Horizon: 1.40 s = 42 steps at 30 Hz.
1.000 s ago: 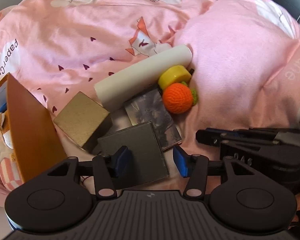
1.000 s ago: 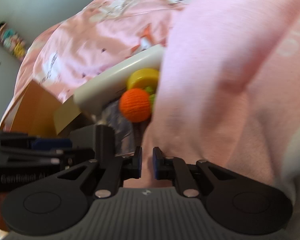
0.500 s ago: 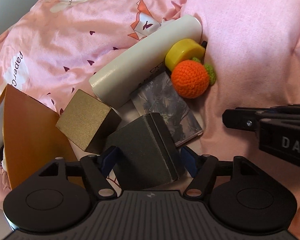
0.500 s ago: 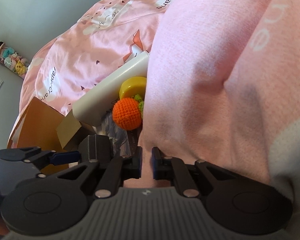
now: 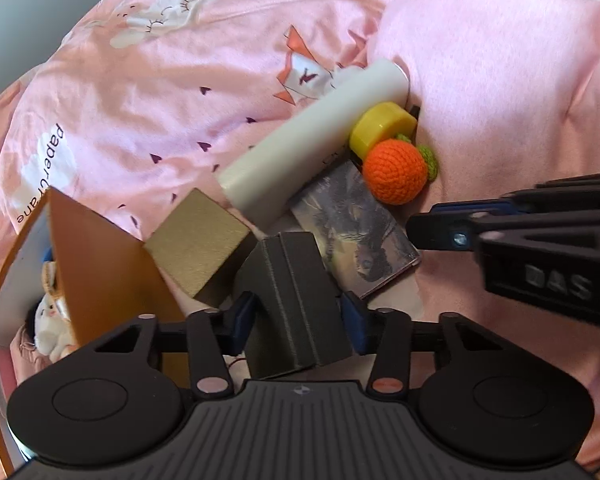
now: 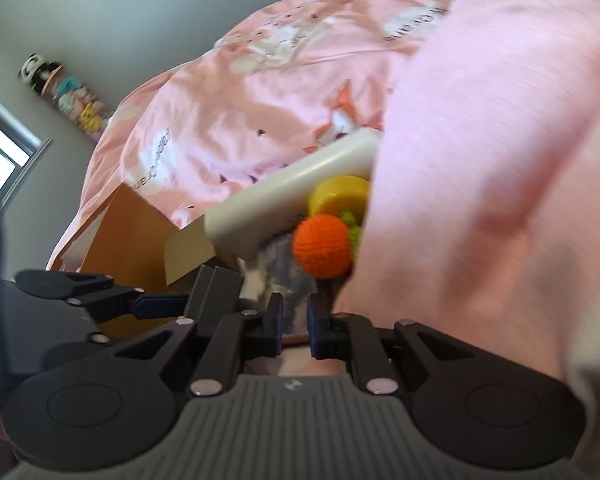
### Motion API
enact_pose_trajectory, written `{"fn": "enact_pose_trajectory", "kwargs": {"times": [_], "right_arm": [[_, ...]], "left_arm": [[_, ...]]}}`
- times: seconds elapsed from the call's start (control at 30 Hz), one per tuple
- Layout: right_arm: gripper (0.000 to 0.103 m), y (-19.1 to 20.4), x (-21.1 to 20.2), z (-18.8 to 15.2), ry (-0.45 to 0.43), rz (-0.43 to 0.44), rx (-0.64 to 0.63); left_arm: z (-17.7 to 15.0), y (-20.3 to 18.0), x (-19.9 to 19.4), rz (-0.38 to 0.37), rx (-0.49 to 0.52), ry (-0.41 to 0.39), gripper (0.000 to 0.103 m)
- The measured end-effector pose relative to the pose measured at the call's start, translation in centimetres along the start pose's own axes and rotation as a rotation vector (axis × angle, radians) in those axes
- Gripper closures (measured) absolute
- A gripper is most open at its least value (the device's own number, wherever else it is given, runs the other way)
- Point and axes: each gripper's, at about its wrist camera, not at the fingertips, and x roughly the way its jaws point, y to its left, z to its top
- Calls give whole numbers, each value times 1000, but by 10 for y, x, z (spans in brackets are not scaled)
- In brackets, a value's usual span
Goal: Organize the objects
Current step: 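Lift the grey box with the left gripper while the right gripper grasps the photo card, then carry the grey box and photo card over the box with both grippers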
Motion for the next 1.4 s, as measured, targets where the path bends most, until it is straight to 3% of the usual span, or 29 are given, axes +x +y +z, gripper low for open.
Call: {"fn": "enact_pose_trajectory", "kwargs": {"times": [0.07,0.33,0.53,0.7,0.83,0.93,1.2,1.4], "right_arm": [[72,-1,8,3,22,-5,9],[64,-5,51,14,126,-68,35],[53,-20,70,21,169,1,125],[55,-18,77,21,155,25,129],[72,-14,64,21,132,37,113],[77,-4,49,15,105,35,78],[79,30,-8,-3,37,18,14],[79,69,-56,4,-55,56,-19]], "left_arm": [[1,7,-1,-25,-31,14,54],[2,22,0,-58,-110,52,60],[7,17,10,-12,-95,67,62],[7,20,4,-24,-113,47,63],[4,27,-10,-66,-158,-11,66],[-2,38,-29,-114,-201,-75,66],[-35,85,-101,-324,-332,-269,66],[-67,136,-146,-341,-457,-399,66]]}}
